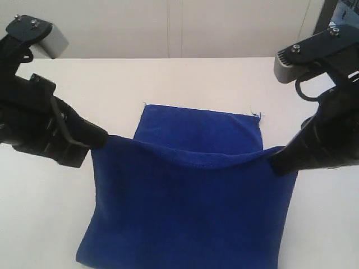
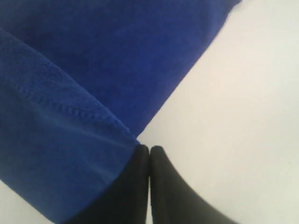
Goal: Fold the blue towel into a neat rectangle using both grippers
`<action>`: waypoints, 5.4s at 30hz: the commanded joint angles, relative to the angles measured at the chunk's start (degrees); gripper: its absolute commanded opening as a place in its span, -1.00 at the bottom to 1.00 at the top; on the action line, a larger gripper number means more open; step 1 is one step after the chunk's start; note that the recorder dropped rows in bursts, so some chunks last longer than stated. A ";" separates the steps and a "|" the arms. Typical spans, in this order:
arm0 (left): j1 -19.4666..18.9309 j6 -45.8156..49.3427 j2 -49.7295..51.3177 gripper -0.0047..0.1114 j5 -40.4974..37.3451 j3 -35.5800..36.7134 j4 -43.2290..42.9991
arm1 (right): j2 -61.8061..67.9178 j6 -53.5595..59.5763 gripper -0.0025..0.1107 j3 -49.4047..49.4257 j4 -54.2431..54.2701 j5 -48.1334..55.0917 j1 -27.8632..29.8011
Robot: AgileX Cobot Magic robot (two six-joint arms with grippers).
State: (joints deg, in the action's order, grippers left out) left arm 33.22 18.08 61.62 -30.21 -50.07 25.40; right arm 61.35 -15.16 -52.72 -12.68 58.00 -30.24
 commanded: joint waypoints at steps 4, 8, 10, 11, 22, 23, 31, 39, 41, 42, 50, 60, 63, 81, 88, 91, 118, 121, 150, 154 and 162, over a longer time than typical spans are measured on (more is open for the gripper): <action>0.14 -1.81 5.29 -0.92 7.50 0.38 0.63 | 4.41 -8.38 -0.96 0.30 -8.01 -3.33 -0.04; 0.14 -1.81 8.11 -0.92 12.59 0.38 0.63 | 6.85 -12.84 -0.96 0.30 -13.53 -4.40 -0.04; 0.14 -1.81 9.16 -0.92 15.36 0.38 0.63 | 7.91 -14.89 -0.96 0.30 -16.27 -4.68 -0.04; 0.14 -1.81 9.72 -0.92 16.85 0.38 0.63 | 8.68 -15.47 -0.96 0.30 -17.33 -4.82 -0.04; 0.14 -1.26 13.73 -0.92 26.27 -1.90 -0.26 | 15.32 -20.94 -0.96 0.17 -25.45 -8.67 0.07; 0.14 -1.26 13.99 -0.92 26.12 -2.72 -0.85 | 15.73 -21.21 -0.96 0.17 -26.49 -8.80 0.07; 0.14 -1.16 20.09 -0.92 28.28 -5.42 -2.49 | 19.20 -24.11 -0.96 0.17 -29.98 -12.23 2.92; 0.14 -1.16 25.65 -0.92 32.69 -5.42 -2.49 | 25.44 -24.50 -0.96 0.17 -30.71 -18.11 6.31; 0.14 -1.16 26.62 -0.92 33.67 -5.42 -2.49 | 26.68 -24.58 -0.96 0.17 -30.71 -19.55 6.78; 0.14 -1.16 26.92 -0.92 34.41 -5.42 -2.49 | 27.23 -24.64 -0.96 0.17 -30.71 -20.20 6.91; 0.14 0.58 27.15 -0.92 31.48 -11.57 -3.34 | 26.89 -24.64 -0.96 -2.75 -30.98 -19.10 6.91; -1.16 1.84 33.72 -0.92 30.73 -14.05 -3.34 | 31.69 -25.52 -0.96 -3.39 -33.41 -22.85 8.69; -1.16 1.84 35.42 -0.92 32.02 -14.05 -3.34 | 33.25 -26.67 -0.96 -3.39 -35.63 -23.39 9.32; -1.19 4.14 42.35 -0.92 38.64 -18.69 -3.34 | 39.24 -30.89 -0.96 -8.85 -43.10 -23.82 12.10; -1.19 4.02 43.38 -0.92 40.92 -19.98 -3.34 | 41.24 -31.55 -0.96 -10.18 -44.66 -24.10 13.65; -1.19 4.90 43.38 -0.92 37.91 -23.14 -3.34 | 39.75 -31.55 -0.96 -11.81 -44.83 -23.46 13.65; -4.51 3.01 57.96 -0.92 51.11 -26.75 -3.82 | 56.16 -36.44 -0.95 -18.74 -52.83 -33.09 18.44; -4.51 2.73 57.96 -0.87 51.61 -26.75 -4.06 | 56.16 -36.44 -0.87 -18.74 -52.83 -33.09 18.44; -11.21 -2.80 52.15 -0.02 22.36 -26.75 -4.83 | 52.54 -1.15 -0.39 -25.77 -3.90 -30.56 24.16; -17.03 -10.99 51.41 -0.02 10.32 -26.75 -4.83 | 52.54 8.90 -0.39 -26.80 7.21 -28.53 24.61; -18.82 -11.67 51.31 -0.02 2.23 -26.64 -4.21 | 55.50 9.02 -0.39 -26.80 10.16 -28.36 24.61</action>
State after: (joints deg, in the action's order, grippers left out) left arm 14.02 7.01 113.71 -25.78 -76.69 19.99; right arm 115.96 -6.90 -79.31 -3.43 29.33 -5.93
